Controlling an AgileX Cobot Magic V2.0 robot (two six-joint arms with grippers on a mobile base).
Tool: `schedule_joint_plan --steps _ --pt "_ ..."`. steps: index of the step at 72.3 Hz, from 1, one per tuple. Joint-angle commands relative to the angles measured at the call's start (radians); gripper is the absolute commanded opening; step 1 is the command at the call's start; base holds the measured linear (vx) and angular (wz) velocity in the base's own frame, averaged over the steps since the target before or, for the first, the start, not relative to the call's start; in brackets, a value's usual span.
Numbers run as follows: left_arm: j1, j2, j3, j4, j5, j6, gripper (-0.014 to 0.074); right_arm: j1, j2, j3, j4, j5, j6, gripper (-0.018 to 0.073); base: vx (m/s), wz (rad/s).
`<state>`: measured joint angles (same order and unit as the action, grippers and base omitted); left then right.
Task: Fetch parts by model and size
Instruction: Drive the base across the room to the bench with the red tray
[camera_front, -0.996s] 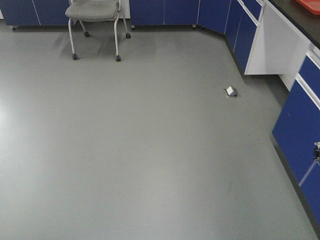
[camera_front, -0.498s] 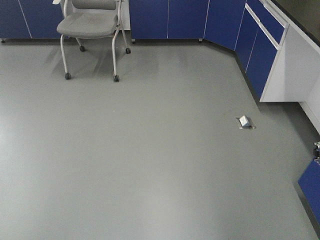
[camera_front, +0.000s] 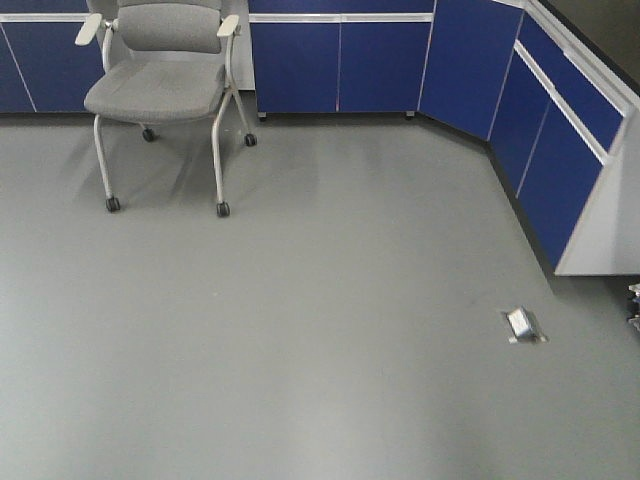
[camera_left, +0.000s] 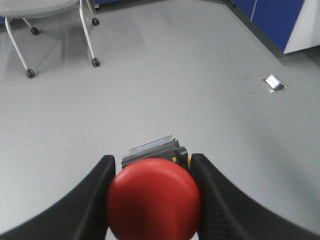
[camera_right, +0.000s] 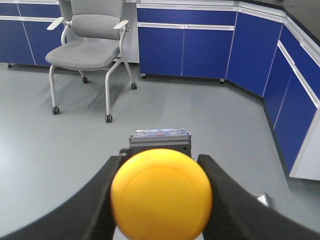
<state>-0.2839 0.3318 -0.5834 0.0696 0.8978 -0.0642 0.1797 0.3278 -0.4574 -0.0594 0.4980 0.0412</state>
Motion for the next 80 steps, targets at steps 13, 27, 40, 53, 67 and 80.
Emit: schedule_joint_plan --steps 13,27,40,53,67,80 --pt "-0.002 0.008 -0.025 0.0 -0.066 -0.002 -0.0006 -0.004 0.007 -0.029 -0.01 -0.081 -0.006 -0.001 0.64 0.08" --pt "-0.002 0.009 -0.025 0.0 -0.066 -0.002 -0.0006 -0.004 0.007 -0.029 -0.01 -0.082 -0.006 -0.001 0.62 0.03" --pt "-0.002 0.009 -0.025 0.0 -0.066 -0.002 -0.0006 -0.004 0.007 -0.029 -0.01 -0.082 -0.006 -0.001 0.6 -0.03" --pt "-0.002 0.009 -0.025 0.0 -0.066 -0.002 -0.0006 -0.004 0.007 -0.029 -0.01 -0.083 -0.006 -0.001 0.57 -0.04" --pt "-0.002 0.009 -0.025 0.0 -0.067 -0.002 -0.0006 -0.004 0.007 -0.029 -0.01 -0.083 -0.006 -0.001 0.53 -0.03" --pt "-0.002 0.009 -0.025 0.0 -0.067 -0.002 -0.0006 -0.004 0.007 -0.029 -0.01 -0.083 -0.006 -0.001 0.49 -0.12"
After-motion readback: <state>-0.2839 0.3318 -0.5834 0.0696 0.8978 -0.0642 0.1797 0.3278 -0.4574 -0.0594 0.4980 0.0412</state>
